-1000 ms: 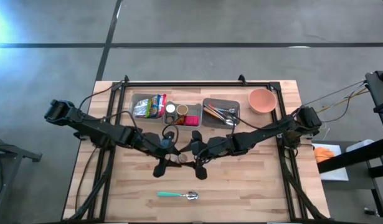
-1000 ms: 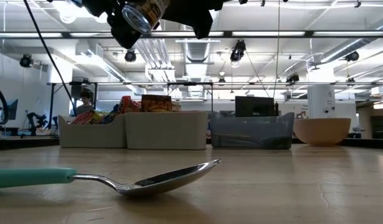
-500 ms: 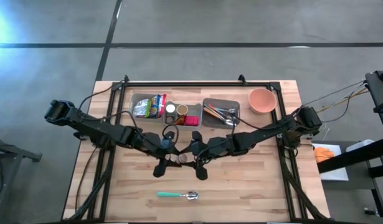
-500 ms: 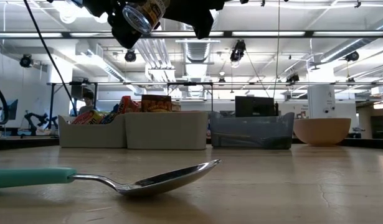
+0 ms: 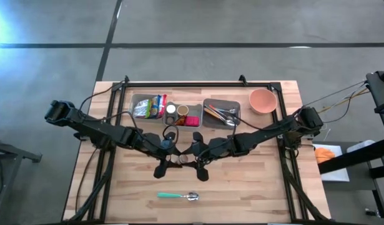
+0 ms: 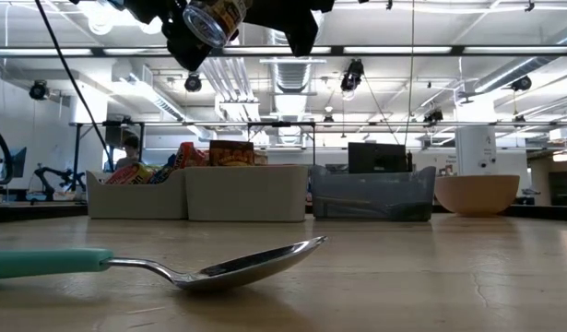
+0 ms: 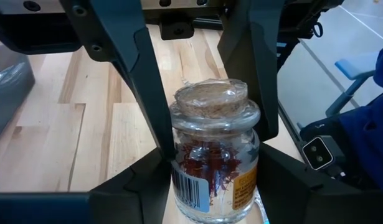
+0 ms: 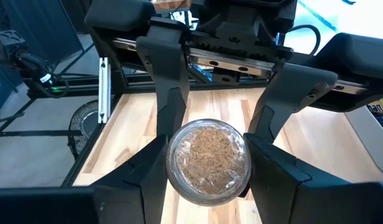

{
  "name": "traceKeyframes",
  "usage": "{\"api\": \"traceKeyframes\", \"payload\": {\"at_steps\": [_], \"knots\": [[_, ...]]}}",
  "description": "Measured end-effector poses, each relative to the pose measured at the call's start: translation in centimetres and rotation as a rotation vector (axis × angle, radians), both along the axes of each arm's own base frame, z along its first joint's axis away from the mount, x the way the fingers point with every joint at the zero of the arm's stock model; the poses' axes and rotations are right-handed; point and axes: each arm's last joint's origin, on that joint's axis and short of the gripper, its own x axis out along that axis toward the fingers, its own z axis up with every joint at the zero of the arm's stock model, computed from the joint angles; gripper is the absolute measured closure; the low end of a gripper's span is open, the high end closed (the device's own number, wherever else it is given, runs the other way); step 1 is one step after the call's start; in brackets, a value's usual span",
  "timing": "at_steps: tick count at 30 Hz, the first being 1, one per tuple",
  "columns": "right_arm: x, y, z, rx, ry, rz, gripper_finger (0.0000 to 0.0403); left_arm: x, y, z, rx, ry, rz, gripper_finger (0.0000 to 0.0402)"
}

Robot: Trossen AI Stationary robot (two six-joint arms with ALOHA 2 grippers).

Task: Pick & Place Food Item
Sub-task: Put the brown seasoning bottle into the right gray bin

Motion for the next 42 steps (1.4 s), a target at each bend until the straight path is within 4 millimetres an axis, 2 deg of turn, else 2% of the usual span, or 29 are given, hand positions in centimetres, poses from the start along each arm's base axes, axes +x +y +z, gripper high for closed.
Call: {"api": "traceKeyframes", "payload": {"at_steps": [33, 37, 42], "knots": [[-0.04, -0.05, 0.14, 0.010, 0.004, 0.026, 0.0229, -0.14, 0.12, -0.17, -0.136, 0.079, 0.124, 0.0185], [-0.07, -0.03, 0.14, 0.009, 0.005, 0.030, 0.0229, -0.18, 0.14, -0.22, -0.159, 0.092, 0.139, 0.0157], [-0.09, 0.01, 0.18, 0.009, 0.004, 0.035, 0.0229, -0.18, 0.31, -0.30, -0.171, 0.105, 0.155, 0.0087]]}}
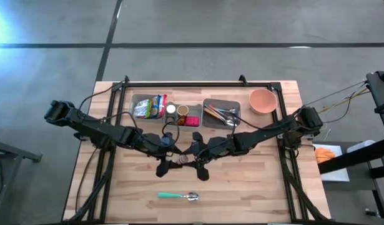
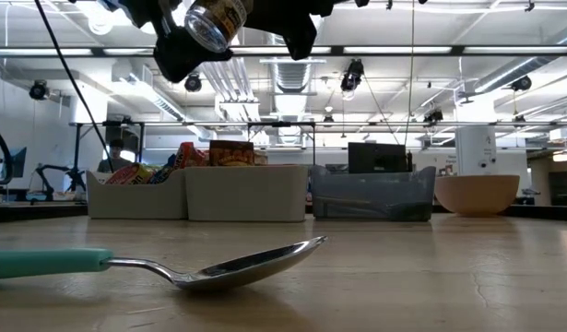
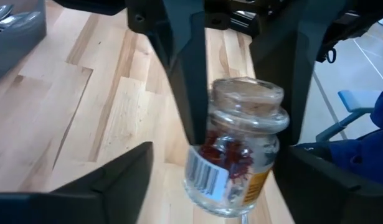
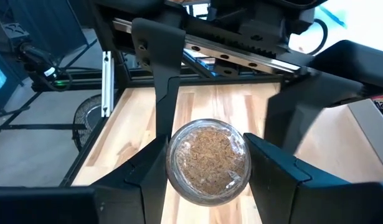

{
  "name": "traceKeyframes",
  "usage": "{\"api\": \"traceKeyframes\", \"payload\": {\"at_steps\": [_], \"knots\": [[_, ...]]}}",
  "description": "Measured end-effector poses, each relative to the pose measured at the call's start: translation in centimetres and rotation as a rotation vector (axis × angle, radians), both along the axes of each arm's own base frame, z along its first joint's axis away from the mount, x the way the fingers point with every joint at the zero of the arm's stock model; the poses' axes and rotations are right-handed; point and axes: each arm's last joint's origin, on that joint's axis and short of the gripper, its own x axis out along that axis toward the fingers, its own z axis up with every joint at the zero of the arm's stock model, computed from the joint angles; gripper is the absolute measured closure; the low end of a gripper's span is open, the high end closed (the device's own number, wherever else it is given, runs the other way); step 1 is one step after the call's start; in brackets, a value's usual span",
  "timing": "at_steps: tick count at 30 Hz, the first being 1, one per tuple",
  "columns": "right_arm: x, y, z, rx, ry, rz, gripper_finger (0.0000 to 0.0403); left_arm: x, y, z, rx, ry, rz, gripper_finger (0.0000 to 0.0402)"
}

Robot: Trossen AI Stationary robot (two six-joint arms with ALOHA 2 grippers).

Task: Pick & Place Food Item
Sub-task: Put the brown seasoning bottle into the right gray bin

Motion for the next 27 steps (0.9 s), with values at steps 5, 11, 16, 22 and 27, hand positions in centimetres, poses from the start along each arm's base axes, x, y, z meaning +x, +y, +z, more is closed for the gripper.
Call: {"api": "traceKeyframes", "payload": {"at_steps": [5, 11, 16, 22, 27], "knots": [[0.0, 0.0, 0.0, -0.002, 0.000, 0.003, 0.0229, -0.1, 0.0, -0.1, 0.004, 0.015, 0.000, 0.0024], [-0.1, -0.2, -0.1, -0.002, 0.025, -0.005, 0.0229, -0.4, 0.1, 0.2, 0.003, 0.014, 0.001, 0.0012], [0.1, -0.5, 0.3, -0.011, 0.036, -0.038, 0.0229, -1.6, 0.5, 1.5, -0.027, 0.003, 0.018, 0.0029], [0.4, -1.3, 1.3, -0.092, 0.105, -0.117, 0.0229, -3.7, 1.2, 2.4, -0.006, 0.047, 0.062, 0.0032], [0.9, -3.2, 2.6, -0.131, 0.163, -0.169, 0.0229, -4.6, 1.9, 3.0, 0.081, 0.027, 0.182, 0.0032]]}}
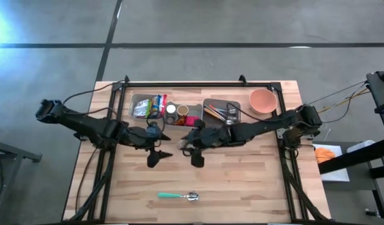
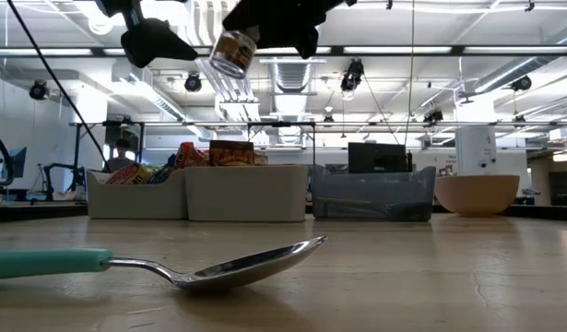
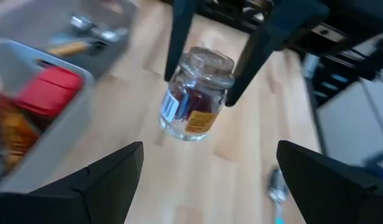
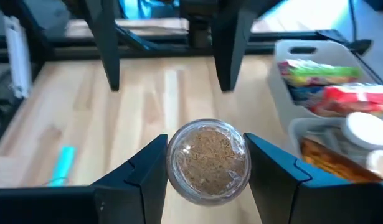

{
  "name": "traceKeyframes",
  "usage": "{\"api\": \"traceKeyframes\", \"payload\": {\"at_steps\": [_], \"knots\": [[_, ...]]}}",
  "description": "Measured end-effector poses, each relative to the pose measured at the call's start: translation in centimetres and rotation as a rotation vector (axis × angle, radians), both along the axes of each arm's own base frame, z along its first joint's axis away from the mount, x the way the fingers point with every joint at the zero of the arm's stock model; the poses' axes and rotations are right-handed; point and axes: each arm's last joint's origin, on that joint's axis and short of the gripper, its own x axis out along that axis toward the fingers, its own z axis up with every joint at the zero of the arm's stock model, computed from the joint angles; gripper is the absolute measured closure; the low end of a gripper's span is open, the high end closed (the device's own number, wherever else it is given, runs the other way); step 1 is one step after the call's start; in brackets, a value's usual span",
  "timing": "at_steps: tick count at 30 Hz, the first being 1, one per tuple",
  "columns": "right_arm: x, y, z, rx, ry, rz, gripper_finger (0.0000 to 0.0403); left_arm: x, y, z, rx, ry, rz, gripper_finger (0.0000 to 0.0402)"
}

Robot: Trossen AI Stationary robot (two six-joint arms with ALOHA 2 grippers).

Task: Pick & Place Food Item
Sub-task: Put the brown seasoning bottle into the right gray bin

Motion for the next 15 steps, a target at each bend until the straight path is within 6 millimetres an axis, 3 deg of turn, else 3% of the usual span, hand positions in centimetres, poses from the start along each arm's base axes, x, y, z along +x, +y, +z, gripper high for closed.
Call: {"api": "traceKeyframes", "payload": {"at_steps": [4, 15], "knots": [[0.2, -2.6, 1.1, -0.030, 0.078, -0.052, 0.0229, -0.3, 0.3, 0.2, 0.038, -0.012, 0.067, 0.0032], [-0.9, -13.9, 2.0, 0.033, 0.201, -0.209, 0.0229, -1.0, 0.7, -0.5, 0.166, 0.075, 0.039, 0.0032]]}}
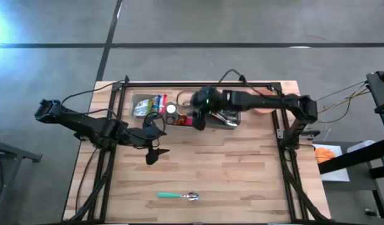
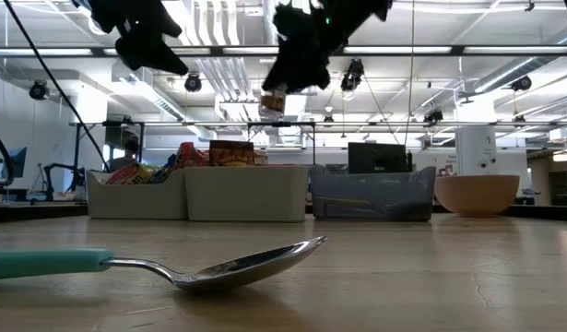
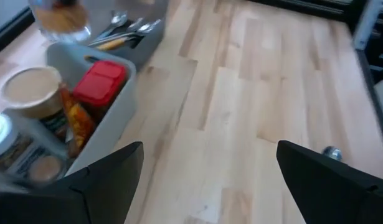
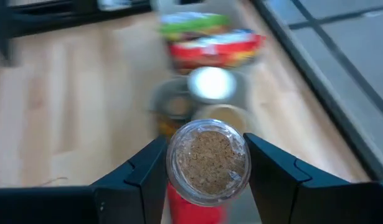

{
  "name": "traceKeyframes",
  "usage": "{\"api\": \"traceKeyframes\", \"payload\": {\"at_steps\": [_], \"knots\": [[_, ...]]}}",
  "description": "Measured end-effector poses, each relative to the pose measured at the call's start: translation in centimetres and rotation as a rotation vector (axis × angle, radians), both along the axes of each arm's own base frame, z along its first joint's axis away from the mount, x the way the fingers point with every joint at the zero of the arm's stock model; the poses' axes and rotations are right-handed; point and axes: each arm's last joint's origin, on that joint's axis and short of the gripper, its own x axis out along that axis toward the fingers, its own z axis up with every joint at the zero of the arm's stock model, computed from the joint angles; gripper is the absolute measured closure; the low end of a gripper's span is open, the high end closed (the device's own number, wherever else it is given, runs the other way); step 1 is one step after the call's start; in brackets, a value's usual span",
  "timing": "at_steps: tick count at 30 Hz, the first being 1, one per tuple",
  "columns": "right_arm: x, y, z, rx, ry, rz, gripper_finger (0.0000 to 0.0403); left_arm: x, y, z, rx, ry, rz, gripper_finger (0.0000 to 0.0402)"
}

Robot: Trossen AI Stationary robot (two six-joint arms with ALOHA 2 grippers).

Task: Pick & Place Food Item
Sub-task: Put the brown seasoning bottle into the right gray bin

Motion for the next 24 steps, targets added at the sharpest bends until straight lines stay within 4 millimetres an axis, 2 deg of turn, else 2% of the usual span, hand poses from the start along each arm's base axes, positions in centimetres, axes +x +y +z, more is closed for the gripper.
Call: {"api": "traceKeyframes", "payload": {"at_steps": [5, 9, 16, 24], "knots": [[-1.3, -4.3, -0.9, -0.015, 0.034, -0.086, 0.0229, -0.2, 0.2, -0.9, -0.003, 0.026, 0.044, 0.0032], [-1.6, -6.1, -2.4, 0.012, 0.064, -0.106, 0.0229, -0.4, 0.3, -1.6, -0.020, 0.041, 0.079, 0.0032], [-0.3, -7.1, -6.2, 0.077, 0.114, -0.102, 0.0229, -0.7, 0.7, -1.7, -0.018, 0.025, 0.120, 0.0032], [-0.1, -7.3, -7.6, 0.107, 0.115, -0.121, 0.0229, -0.7, 0.7, -1.7, -0.022, 0.028, 0.125, 0.0032]]}}
